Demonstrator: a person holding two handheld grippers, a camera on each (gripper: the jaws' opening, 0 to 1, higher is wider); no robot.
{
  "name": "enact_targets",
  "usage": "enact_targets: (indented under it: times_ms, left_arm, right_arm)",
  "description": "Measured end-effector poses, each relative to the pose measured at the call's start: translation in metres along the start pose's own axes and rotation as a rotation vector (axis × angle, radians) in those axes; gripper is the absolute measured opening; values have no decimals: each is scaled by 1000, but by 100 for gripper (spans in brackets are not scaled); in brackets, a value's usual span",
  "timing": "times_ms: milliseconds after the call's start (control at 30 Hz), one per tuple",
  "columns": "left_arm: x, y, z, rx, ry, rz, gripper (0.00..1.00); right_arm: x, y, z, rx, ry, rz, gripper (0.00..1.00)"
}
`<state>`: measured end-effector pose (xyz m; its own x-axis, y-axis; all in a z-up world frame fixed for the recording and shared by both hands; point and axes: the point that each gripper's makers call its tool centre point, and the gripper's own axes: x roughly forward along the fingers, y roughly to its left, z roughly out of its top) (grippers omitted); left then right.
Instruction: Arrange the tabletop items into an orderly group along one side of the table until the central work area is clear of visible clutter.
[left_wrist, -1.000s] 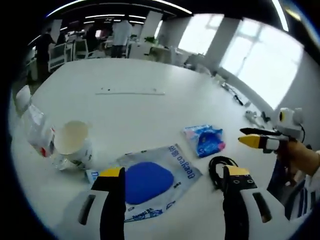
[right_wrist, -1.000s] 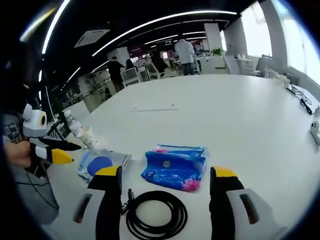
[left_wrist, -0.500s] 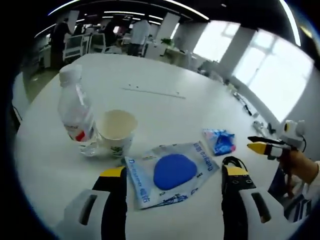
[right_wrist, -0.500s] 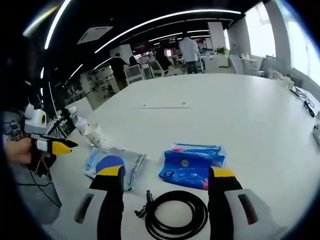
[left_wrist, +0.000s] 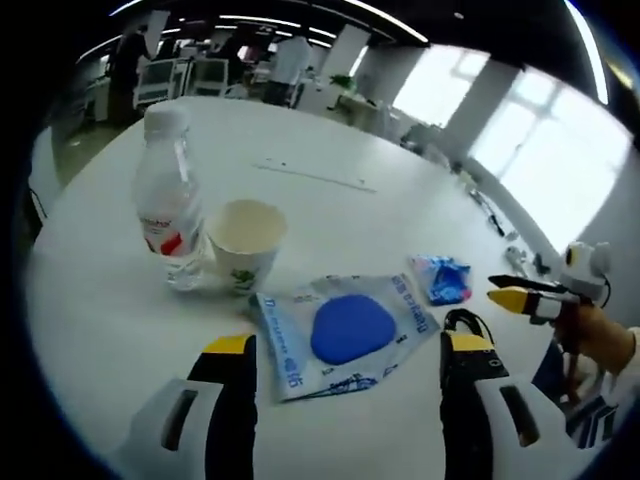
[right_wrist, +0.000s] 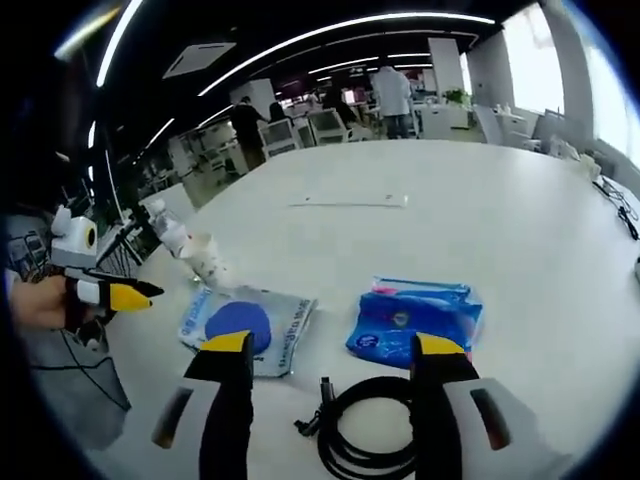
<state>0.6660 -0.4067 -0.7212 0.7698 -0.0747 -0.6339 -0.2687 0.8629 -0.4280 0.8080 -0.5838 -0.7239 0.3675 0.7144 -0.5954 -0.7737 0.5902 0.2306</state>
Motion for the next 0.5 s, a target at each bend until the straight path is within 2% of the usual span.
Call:
enact_targets:
  times_ms: [167,500]
  left_arm:
    - [0,8,-11,-6,9,19,66]
    - [8,15,-27,-43,24,19,64]
  right_arm:
    - [9,10,-9,-3,31,21,59]
    - [27,27,-25,-2,81,59,56]
